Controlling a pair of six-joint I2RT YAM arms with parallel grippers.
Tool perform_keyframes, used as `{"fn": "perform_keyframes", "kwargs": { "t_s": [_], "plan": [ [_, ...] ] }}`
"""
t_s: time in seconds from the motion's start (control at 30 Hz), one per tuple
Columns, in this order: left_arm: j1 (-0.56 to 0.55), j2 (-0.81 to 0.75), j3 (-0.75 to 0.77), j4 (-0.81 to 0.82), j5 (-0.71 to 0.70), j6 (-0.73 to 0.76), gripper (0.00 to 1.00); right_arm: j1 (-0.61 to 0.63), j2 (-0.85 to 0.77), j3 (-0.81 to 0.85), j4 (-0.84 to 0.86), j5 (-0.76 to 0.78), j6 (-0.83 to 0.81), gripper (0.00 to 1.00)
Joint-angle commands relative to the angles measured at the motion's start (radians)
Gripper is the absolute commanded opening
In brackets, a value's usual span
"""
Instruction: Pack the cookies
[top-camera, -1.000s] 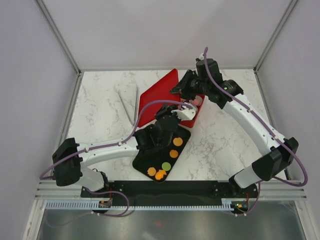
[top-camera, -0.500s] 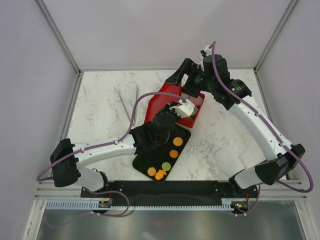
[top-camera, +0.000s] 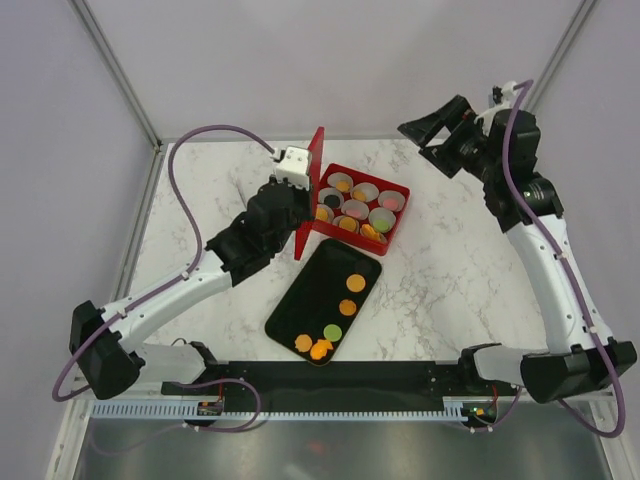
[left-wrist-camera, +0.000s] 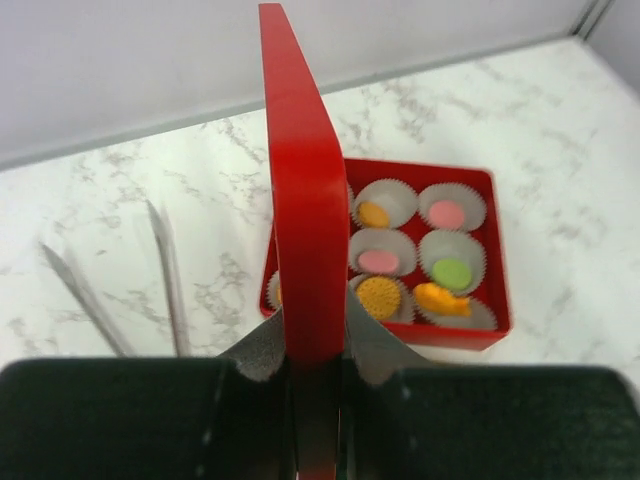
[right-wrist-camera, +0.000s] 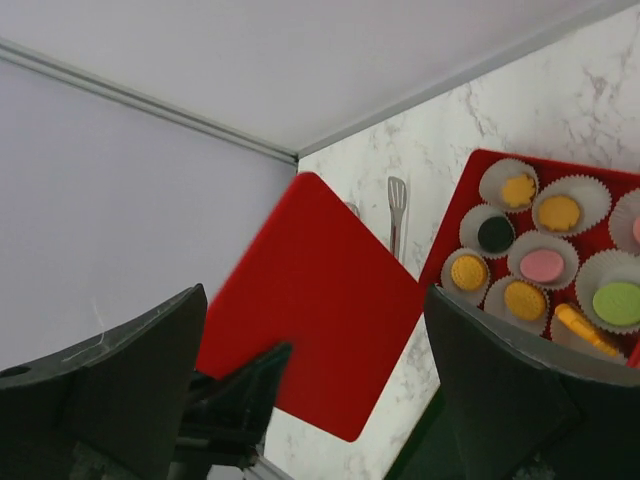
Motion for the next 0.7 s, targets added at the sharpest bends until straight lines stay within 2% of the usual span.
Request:
{"fn": "perform_keyframes", "kwargs": {
  "t_s": [0.0, 0.03, 0.13, 0.23, 0.3, 0.47, 0.67],
  "plan": [
    [0.013, -0.059, 0.042, 0.111, 0.101, -0.268, 0.02, -0.008, -0.107, -0.197, 0.148, -0.105, 0.073, 0.98],
    [0.018, -0.074, 0.038, 0.131, 0.087, -0.298, 0.02, -0.008, -0.162, -0.252, 0.185, -0.114, 0.091, 0.98],
    [0.019, -0.116, -0.014, 0.248, 0.040, -0.399, 0.02, -0.006, -0.283, -0.604, 0.503, -0.163, 0.215, 0.98],
    [0.019, -0.136, -0.059, 0.343, 0.000, -0.498, 0.02, -0.006, -0.348, -0.807, 0.678, -0.195, 0.305, 0.98],
    [0.021, -0.139, -0.087, 0.391, -0.011, -0.560, 0.02, 0.000, -0.363, -0.863, 0.792, -0.204, 0.368, 0.98],
    [0.023, -0.131, -0.094, 0.470, -0.026, -0.687, 0.02, 0.005, -0.431, -0.937, 0.818, -0.172, 0.371, 0.98],
    [0.024, -0.108, -0.102, 0.556, -0.031, -0.793, 0.02, 0.029, -0.409, -0.980, 0.912, -0.152, 0.420, 0.98]
  ]
}}
